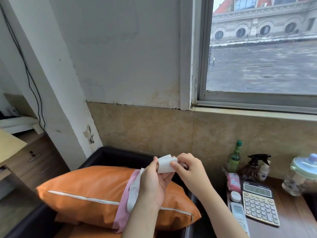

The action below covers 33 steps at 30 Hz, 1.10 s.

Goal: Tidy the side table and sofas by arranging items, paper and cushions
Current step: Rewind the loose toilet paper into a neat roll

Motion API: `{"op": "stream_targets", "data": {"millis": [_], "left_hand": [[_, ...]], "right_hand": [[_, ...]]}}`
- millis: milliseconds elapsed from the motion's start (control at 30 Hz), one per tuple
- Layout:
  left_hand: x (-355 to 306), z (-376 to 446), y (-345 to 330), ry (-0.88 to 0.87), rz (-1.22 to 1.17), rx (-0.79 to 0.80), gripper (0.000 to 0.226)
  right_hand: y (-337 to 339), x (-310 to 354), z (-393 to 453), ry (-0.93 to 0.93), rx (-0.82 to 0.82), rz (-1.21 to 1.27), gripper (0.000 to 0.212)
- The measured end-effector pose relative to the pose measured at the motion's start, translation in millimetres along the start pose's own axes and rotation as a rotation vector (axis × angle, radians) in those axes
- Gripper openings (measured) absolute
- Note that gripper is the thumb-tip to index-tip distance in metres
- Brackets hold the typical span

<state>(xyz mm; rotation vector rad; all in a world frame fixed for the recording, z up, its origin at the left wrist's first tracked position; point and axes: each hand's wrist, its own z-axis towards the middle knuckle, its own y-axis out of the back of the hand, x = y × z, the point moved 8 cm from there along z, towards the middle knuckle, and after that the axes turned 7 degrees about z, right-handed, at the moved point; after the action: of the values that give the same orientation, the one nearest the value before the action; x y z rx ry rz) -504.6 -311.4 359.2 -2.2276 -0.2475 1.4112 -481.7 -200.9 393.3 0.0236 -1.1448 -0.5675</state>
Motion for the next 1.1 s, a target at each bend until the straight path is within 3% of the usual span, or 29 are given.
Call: {"op": "stream_targets", "data": {"millis": [100, 233, 300, 433, 533, 633, 733, 833, 967, 1100], "left_hand": [[-2, 0, -2, -0.064, 0.071, 0.021, 0.045], [-4, 3, -1, -0.119, 0.173, 0.012, 0.022], [-7, 4, -1, -0.129, 0.212, 0.013, 0.022], [-13, 7, 2, -0.132, 0.202, -0.012, 0.022], [-15, 7, 0, -0.112, 0.155, -0.008, 0.02], [-12, 8, -4, -0.029, 0.062, 0.036, 0.022], [-11, 12, -5, 0.086, -0.006, 0.068, 0.03], [-19, 25, -4, 0.15, -0.066, 0.092, 0.041], [-35, 50, 1, 0.194, 0.008, 0.059, 0.045], [-69, 73, -9, 0.116, 0.128, 0.038, 0.044]], "right_hand": [[1, -2, 2, -0.084, 0.032, 0.0, 0.036], [-2, -5, 2, -0.149, 0.113, 0.042, 0.047], [-2, -5, 1, -0.143, 0.103, 0.03, 0.045], [9, 17, -2, 0.128, -0.1, -0.059, 0.016], [-3, 20, -5, 0.327, 0.006, -0.236, 0.048], [-6, 21, -5, 0.398, -0.015, -0.288, 0.041], [-2, 23, -1, 0.391, -0.044, -0.251, 0.023], [2, 19, 4, 0.273, 0.03, -0.12, 0.011], [1, 15, 2, 0.176, 0.137, -0.068, 0.01], [-5, 9, -2, 0.168, 0.212, -0.081, 0.013]]}}
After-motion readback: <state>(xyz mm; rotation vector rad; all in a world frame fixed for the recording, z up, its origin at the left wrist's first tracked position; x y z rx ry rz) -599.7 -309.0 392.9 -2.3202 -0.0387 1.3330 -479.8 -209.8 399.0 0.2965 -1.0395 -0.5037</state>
